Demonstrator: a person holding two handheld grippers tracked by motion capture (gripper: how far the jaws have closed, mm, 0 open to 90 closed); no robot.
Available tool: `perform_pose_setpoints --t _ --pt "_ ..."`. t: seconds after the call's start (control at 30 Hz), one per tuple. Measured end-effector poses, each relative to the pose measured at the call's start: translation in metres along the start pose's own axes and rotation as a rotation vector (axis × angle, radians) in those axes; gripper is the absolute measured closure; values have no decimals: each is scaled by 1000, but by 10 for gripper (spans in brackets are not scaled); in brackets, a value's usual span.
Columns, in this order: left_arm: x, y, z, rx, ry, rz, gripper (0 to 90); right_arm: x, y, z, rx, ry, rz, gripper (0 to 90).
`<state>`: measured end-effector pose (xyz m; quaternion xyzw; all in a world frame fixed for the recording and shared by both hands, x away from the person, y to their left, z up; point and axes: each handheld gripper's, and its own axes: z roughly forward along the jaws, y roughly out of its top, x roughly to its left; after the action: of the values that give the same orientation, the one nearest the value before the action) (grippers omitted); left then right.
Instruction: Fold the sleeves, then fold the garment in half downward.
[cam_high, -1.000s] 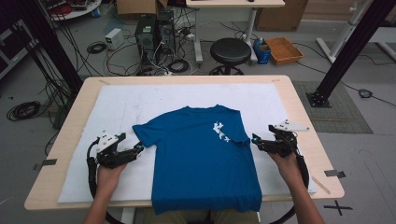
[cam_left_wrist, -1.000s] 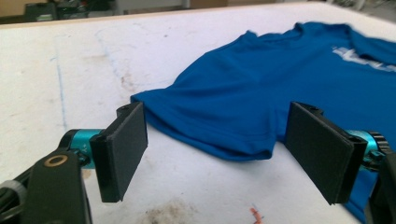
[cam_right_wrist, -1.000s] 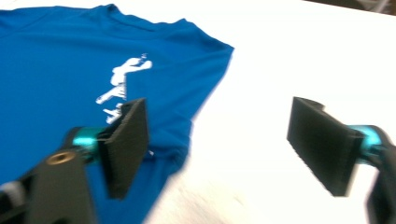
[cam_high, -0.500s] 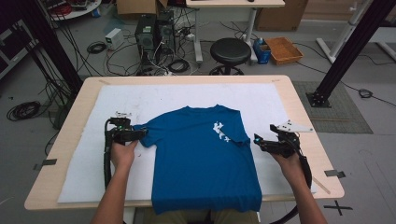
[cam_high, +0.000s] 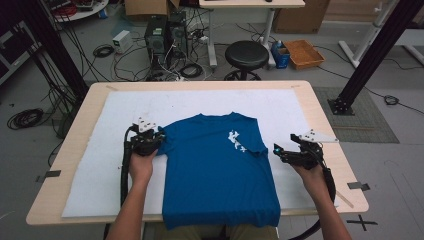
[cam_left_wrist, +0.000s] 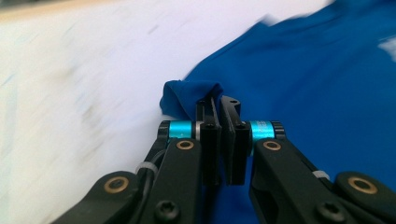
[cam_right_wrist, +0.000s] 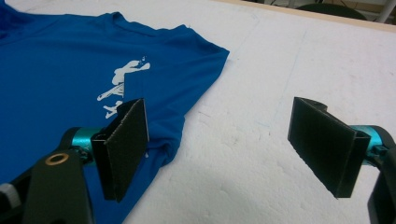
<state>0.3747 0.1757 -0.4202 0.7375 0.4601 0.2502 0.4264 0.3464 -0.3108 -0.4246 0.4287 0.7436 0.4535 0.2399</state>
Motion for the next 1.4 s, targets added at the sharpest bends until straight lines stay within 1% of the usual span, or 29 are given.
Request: perform_pose_setpoints --t 0.07,0.1,0.13,0.17,0.2,0.23,0.27,0.3,0.33,0.37,0.4,0.43,0.5,0.57,0.63,0.67,0.77,0.8,0.87,0.9,0.93,1.0,1.03,1.1,1.2,1.33,1.4 --pt "-11 6 3 -38 -136 -4 863 1 0 2 6 1 4 199" --pt "-16 8 4 -55 -178 2 855 1 0 2 5 3 1 199" --pt "-20 10 4 -74 -192 9 791 2 0 3 7 3 -2 199" --pt "-23 12 4 -85 -176 -5 615 2 0 3 6 6 -4 199" --pt "-24 14 3 -94 -138 -36 448 2 0 3 5 5 -4 199" --pt "-23 15 2 -103 -95 -65 326 2 0 4 5 5 -5 199" --pt "-23 15 2 -103 -95 -65 285 3 0 3 8 4 -1 199" --pt "-22 15 -1 -118 -60 -86 285 3 0 4 8 5 -3 199" --pt "-16 14 -5 -130 -39 -107 285 2 0 4 6 4 -3 199" --pt "-16 14 -5 -130 -39 -107 284 2 0 4 6 4 -3 199" --pt "-14 13 -7 -128 -31 -114 284 2 0 4 7 4 -2 199" --pt "-9 9 -10 -116 -26 -122 284 2 0 4 9 4 -4 199" --pt "-7 7 -11 -114 -27 -127 286 2 0 5 13 3 1 199" --pt "-5 4 -11 -90 -22 -112 288 3 1 5 14 3 5 199" --pt "-5 1 -10 -77 -31 -105 289 3 1 6 9 4 2 199" --pt "-5 0 -10 -77 -39 -109 289 4 1 6 9 5 7 199" --pt "-6 4 -13 -103 -37 -97 273 3 3 8 5 -2 11 198" --pt "-6 4 -13 -103 -37 -97 262 3 4 9 8 -4 12 198" --pt "-5 6 -15 -120 -54 -99 261 2 6 9 10 -3 9 198" --pt "-5 6 -16 -125 -54 -95 261 2 7 9 8 -5 2 198" --pt "-4 5 -18 -126 -56 -89 260 2 7 8 13 -6 7 198" --pt "-4 4 -19 -127 -59 -89 260 1 6 7 18 -4 6 198" --pt "-4 3 -19 -124 -53 -90 260 1 6 7 18 -4 6 198" --pt "1 0 -19 -112 -63 -108 263 1 5 6 32 1 10 198" --pt "2 0 -20 -113 -60 -112 263 1 5 5 41 10 14 197" --pt "6 4 -22 -116 -76 -106 262 2 8 5 50 27 13 194" --pt "8 8 -22 -107 -80 -99 262 3 10 6 57 36 12 194"
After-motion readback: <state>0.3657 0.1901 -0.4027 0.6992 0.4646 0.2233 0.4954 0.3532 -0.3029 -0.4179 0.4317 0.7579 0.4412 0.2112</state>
